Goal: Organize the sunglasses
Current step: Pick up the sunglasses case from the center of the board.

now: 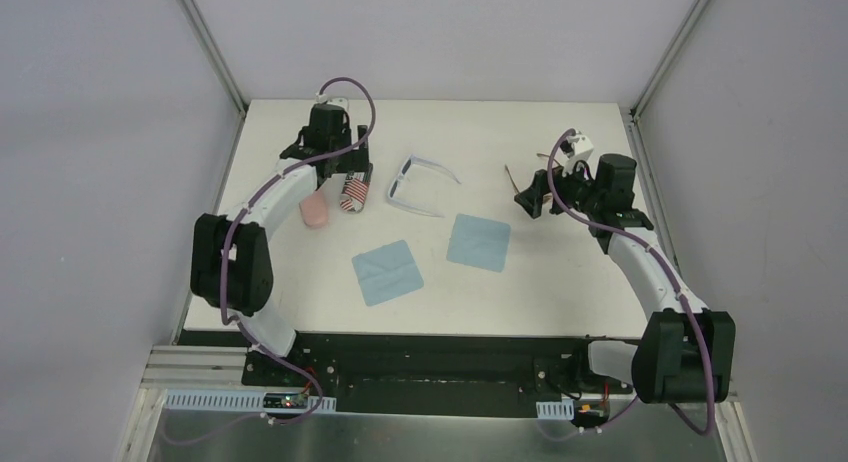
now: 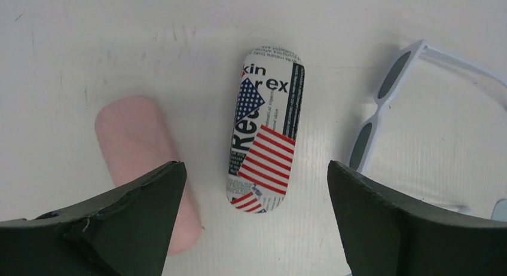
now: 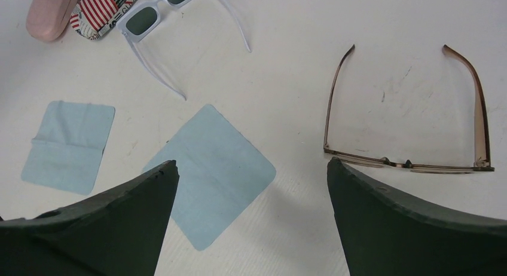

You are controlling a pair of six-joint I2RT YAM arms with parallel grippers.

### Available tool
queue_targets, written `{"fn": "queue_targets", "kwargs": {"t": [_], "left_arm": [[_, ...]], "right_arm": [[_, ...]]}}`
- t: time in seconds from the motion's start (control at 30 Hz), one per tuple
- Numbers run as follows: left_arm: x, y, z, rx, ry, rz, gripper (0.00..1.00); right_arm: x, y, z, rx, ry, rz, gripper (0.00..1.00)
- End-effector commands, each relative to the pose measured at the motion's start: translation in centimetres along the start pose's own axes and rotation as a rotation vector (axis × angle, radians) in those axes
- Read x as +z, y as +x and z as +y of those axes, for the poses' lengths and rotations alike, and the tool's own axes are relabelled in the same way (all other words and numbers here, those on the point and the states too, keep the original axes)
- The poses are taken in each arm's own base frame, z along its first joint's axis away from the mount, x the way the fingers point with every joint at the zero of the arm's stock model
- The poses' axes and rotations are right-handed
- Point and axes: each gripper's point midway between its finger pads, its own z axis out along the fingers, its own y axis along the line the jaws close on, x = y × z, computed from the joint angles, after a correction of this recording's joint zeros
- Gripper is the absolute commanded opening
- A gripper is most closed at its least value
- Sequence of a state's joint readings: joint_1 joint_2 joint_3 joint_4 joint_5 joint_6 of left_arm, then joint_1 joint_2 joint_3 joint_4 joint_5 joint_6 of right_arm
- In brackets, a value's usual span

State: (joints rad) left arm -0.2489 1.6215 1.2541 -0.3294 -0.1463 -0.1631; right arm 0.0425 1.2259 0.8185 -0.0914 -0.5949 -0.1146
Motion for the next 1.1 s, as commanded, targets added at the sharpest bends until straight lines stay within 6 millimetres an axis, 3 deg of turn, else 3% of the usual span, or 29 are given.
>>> {"fn": "queue_targets", "kwargs": {"t": [0.0,0.13,0.27,0.43,0.67,1.07], "left_arm": [[2.1,-2.0,-0.7,0.053,0.0,-0.003,0.93],[5.8,-0.5,-1.5,0.073,0.024,0.075,0.93],[7.8,0.8,-1.7,0.058,0.008,0.136,0.91],[8.5,1.7,-1.4,0.073,-0.004,0.161,0.89],[9.4,4.4,-1.4,0.104,0.011,0.237,0.84],[9.6,4.7,-1.7,0.109,0.022,0.247,0.77]], "right_arm": [[-0.5,-0.7,0.5,-0.023,-0.044,-0.01,0.96],[-0.4,-0.3,0.3,-0.008,-0.057,0.01,0.95],[0.0,0.2,0.3,0.012,-0.079,0.042,0.94],[0.2,0.7,0.4,0.017,-0.103,0.074,0.93],[0.3,0.9,0.4,0.015,-0.11,0.085,0.93],[0.1,0.8,0.3,0.026,-0.108,0.084,0.93]]}}
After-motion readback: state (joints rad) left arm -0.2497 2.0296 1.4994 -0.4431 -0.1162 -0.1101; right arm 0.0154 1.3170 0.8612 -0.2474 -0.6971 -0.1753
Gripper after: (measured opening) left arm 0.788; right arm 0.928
